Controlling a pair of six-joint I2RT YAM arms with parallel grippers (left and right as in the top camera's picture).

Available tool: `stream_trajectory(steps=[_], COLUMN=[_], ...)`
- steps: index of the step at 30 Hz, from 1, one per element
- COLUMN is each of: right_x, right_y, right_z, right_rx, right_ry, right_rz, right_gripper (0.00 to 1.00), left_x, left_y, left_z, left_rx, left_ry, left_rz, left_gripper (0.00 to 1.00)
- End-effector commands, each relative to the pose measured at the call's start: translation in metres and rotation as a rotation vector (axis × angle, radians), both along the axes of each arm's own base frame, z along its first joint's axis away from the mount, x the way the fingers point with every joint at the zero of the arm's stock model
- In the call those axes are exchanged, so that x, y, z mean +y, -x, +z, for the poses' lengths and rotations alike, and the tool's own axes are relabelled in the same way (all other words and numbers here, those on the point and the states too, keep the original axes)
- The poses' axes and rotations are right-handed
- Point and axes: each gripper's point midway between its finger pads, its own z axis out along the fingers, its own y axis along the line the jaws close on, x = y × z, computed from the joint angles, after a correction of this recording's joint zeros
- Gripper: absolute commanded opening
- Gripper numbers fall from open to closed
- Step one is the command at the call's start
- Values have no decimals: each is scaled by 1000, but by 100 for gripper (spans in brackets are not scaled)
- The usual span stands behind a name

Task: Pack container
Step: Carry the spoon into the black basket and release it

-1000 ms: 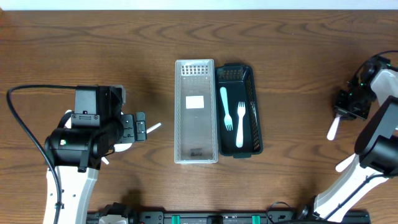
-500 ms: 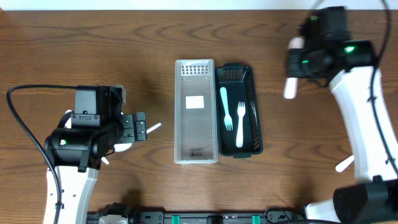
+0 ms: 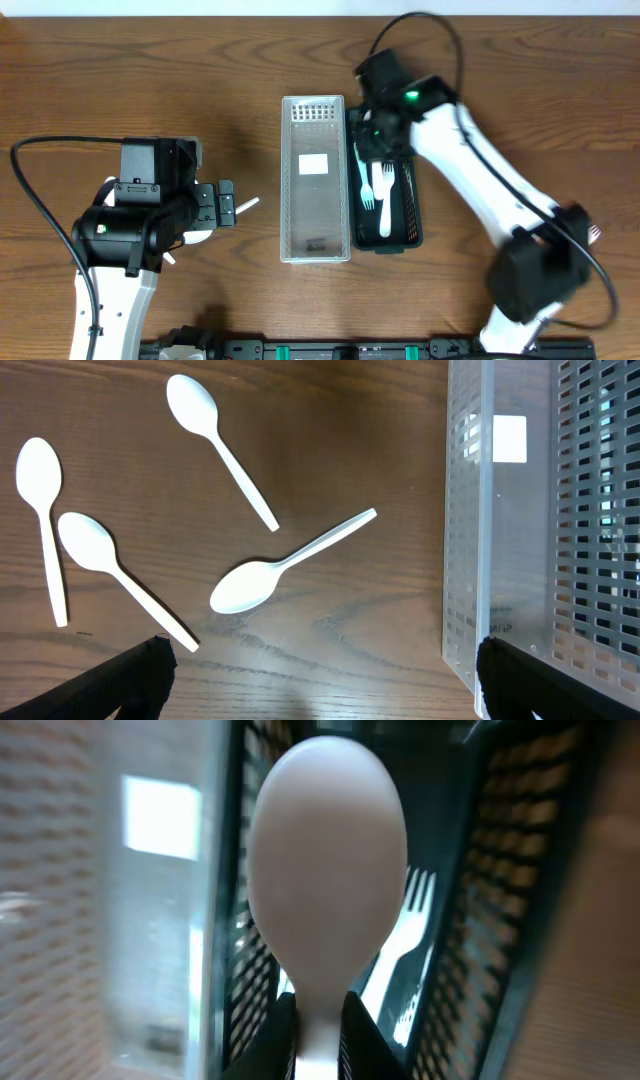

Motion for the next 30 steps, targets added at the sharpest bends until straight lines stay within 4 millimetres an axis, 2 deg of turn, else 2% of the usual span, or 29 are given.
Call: stream_trajectory(steps=[1, 4, 7, 12, 14, 17, 20, 22, 24, 26, 28, 30], right_x=[-1, -1, 0, 1, -1, -20, -53, -88, -130, -180, -228, -273], right_y=[7, 7, 6, 3, -1, -18, -37, -44, -41, -30, -13, 4], right_z=[-34, -46, -47, -45, -38, -4, 51, 90, 119, 137, 144, 143], right_rx=[80, 104, 100, 87, 68, -18, -150, -230, -280, -293, -278, -244], right_ry=[57, 68, 67, 65, 61, 85, 80, 58, 24, 6, 13, 30], right_rz=[-21, -20, -17, 7, 8, -40, -130, -255, -419, -613, -784, -921], right_gripper=[4, 7, 24, 29, 29, 28, 29, 31, 31, 32, 42, 53], left_x=[1, 1, 1, 1, 1, 1, 1, 1, 1, 1, 1, 1], left_y=[-1, -1, -1, -1, -1, -1, -1, -1, -1, -1, -1, -1], left_z=[3, 3, 3, 3, 3, 3, 3, 3, 3, 3, 3, 3], left_rx=[-7, -7, -7, -8, -8, -7, -7, -7, -7, -7, -7, -7], left_ry=[6, 6, 6, 6, 6, 6, 6, 6, 6, 6, 6, 6], left_rz=[10, 10, 10, 10, 9, 10, 10, 9, 9, 9, 10, 9], left_gripper=[98, 98, 98, 98, 98, 98, 98, 98, 98, 98, 98, 98])
